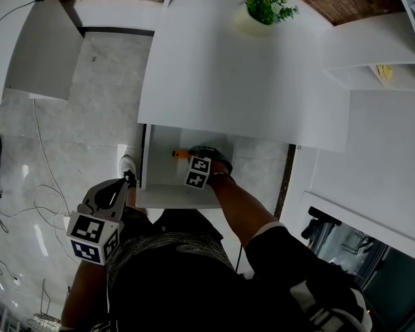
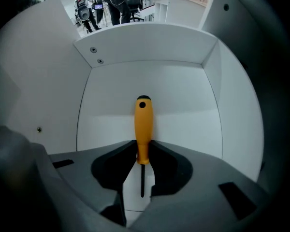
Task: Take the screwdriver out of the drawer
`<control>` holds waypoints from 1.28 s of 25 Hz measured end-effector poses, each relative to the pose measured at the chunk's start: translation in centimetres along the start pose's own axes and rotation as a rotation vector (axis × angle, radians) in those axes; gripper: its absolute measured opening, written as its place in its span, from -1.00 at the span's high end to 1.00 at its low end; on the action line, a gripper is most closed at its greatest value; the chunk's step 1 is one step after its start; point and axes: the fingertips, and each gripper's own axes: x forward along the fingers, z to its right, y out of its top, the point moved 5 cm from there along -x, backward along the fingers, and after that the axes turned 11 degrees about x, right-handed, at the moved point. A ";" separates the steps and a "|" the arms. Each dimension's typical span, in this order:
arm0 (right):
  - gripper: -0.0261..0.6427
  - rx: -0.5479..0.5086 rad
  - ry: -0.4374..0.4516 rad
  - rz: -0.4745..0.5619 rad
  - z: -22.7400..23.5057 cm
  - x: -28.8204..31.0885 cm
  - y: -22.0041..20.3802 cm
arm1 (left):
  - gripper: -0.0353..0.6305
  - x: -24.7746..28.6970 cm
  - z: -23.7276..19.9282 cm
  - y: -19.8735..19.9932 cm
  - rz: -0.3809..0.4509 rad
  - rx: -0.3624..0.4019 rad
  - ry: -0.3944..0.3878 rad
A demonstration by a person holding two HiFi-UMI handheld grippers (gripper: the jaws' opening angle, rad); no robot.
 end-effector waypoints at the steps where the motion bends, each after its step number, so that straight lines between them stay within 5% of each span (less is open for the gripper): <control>1: 0.67 -0.002 0.008 -0.007 0.1 0.0 0.1 | 0.84 0.0 0.1 0.0 0.002 -0.002 0.003; 9: 0.70 -0.033 0.039 -0.037 -0.4 -0.5 0.3 | 0.84 0.0 0.9 0.7 0.026 -0.005 0.019; 22: 0.70 0.046 0.019 0.108 -1.4 -6.8 0.4 | 0.84 0.6 4.5 3.8 0.097 0.038 0.012; 32: 0.70 0.331 -0.008 0.363 1.1 -15.8 0.0 | 0.84 0.8 7.3 7.5 0.173 0.118 -0.002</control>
